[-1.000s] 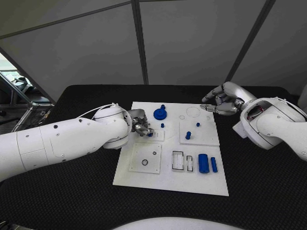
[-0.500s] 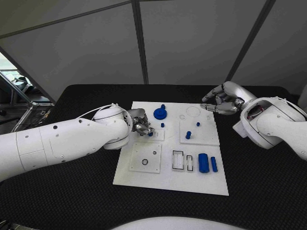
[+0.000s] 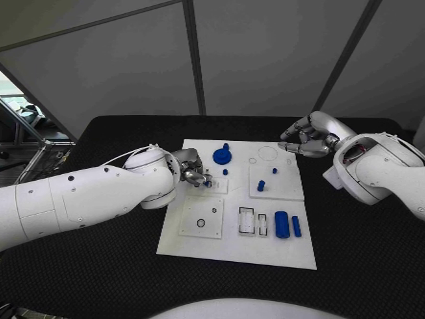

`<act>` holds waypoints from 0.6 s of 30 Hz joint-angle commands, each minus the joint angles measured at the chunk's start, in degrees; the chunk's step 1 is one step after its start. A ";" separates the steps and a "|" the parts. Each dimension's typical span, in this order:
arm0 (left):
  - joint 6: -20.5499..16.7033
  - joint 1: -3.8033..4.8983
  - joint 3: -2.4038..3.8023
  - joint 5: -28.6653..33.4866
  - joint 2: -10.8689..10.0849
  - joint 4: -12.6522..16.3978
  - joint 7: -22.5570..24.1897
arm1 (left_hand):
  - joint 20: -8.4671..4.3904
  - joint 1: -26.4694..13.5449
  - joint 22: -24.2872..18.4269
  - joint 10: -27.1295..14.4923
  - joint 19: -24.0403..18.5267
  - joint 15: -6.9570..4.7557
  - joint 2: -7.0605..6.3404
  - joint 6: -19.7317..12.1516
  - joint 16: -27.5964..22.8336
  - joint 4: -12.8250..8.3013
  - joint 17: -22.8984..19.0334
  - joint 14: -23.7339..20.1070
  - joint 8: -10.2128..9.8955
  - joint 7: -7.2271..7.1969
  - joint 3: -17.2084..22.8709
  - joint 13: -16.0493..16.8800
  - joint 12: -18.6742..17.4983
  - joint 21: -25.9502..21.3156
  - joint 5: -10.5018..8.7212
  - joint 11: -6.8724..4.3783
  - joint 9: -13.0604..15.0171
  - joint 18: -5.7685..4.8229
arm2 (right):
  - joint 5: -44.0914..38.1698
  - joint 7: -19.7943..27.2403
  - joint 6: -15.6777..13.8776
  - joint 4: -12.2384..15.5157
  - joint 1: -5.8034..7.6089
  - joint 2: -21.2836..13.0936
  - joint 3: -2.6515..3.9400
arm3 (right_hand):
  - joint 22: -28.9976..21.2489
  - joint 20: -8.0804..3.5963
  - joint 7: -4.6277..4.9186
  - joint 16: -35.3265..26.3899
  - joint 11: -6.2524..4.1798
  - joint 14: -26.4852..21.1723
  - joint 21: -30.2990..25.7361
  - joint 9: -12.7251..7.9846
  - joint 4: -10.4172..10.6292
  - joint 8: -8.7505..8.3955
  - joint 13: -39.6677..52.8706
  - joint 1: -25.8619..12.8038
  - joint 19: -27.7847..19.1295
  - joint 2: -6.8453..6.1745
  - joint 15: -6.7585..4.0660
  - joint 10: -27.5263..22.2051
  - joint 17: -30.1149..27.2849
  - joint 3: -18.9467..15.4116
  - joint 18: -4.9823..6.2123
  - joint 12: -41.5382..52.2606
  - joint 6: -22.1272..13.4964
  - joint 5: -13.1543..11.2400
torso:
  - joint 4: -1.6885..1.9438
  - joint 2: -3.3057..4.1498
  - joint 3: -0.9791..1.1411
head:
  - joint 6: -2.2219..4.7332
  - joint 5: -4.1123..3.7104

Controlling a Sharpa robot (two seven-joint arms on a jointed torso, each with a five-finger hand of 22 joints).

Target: Assemble the parts on the task board

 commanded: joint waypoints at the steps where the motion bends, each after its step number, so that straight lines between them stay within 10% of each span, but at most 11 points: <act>1: -2.64 -0.45 0.02 -1.02 0.19 -0.39 0.61 | -0.07 -0.09 5.36 0.34 0.27 -0.47 0.76 0.11 0.16 -8.92 11.62 5.04 0.37 -0.28 9.29 0.10 0.36 0.28 0.34 0.07 0.07 -1.10 | -0.21 0.60 0.27 0.00 0.11 0.03 0.05 | 6.68 0.02 -0.10 -0.32 -0.22 3.94 -0.27 -0.06 0.36 -0.36 0.02 -0.24 -0.22 0.03 -0.41 0.00 5.23 -0.06 1.05 -0.11 0.27 0.36 | -0.01 0.01 -0.03 | -0.04 0.02; 18: -5.24 -1.54 0.03 -2.00 1.25 -1.41 1.68 | -0.08 -0.19 5.34 0.40 0.27 -0.47 0.76 0.12 0.16 -8.90 11.62 5.04 0.39 -0.28 9.35 0.18 0.43 0.27 0.34 0.07 0.09 -1.10 | -0.21 0.65 0.32 -0.11 0.11 0.10 0.05 | 6.68 0.02 -0.10 -0.32 -0.22 3.94 -0.27 -0.06 0.36 -0.36 0.02 -0.24 -0.22 0.03 -0.41 0.00 5.23 -0.06 1.05 -0.11 0.27 0.36 | -0.04 0.00 -0.01 | 0.05 -0.16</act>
